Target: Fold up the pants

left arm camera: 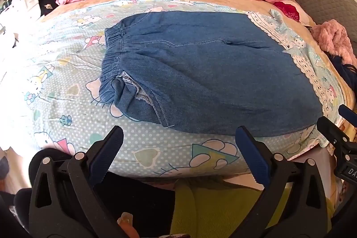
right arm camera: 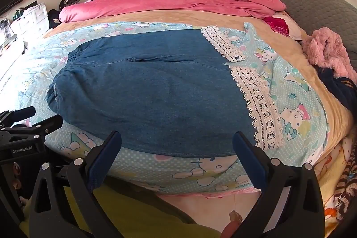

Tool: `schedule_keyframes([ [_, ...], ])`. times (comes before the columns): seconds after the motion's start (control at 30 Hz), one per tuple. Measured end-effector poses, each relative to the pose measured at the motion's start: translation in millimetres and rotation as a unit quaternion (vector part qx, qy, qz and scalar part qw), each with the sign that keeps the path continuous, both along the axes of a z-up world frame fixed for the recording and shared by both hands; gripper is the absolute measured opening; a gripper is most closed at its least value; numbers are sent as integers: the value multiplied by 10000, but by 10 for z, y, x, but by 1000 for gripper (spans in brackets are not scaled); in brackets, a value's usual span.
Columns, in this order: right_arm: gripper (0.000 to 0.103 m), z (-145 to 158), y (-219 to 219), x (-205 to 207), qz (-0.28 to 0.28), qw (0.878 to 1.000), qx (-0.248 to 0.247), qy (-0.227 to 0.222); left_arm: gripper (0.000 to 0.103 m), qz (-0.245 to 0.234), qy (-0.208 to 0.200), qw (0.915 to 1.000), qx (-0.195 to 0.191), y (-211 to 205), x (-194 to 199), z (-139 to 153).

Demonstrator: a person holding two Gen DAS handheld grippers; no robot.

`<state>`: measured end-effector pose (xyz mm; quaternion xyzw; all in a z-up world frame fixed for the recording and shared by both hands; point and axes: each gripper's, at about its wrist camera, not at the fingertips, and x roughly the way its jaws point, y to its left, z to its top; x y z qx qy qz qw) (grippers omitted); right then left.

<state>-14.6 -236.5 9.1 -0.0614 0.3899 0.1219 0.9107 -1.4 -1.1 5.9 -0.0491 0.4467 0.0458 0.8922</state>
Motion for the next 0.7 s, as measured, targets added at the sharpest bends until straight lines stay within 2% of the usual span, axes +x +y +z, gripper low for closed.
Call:
schedule_keyframes([
  [0.7,99,-1,-9,-12,19,10000,-8,-4,94,33,-62,10000,23,-10,-34,26],
])
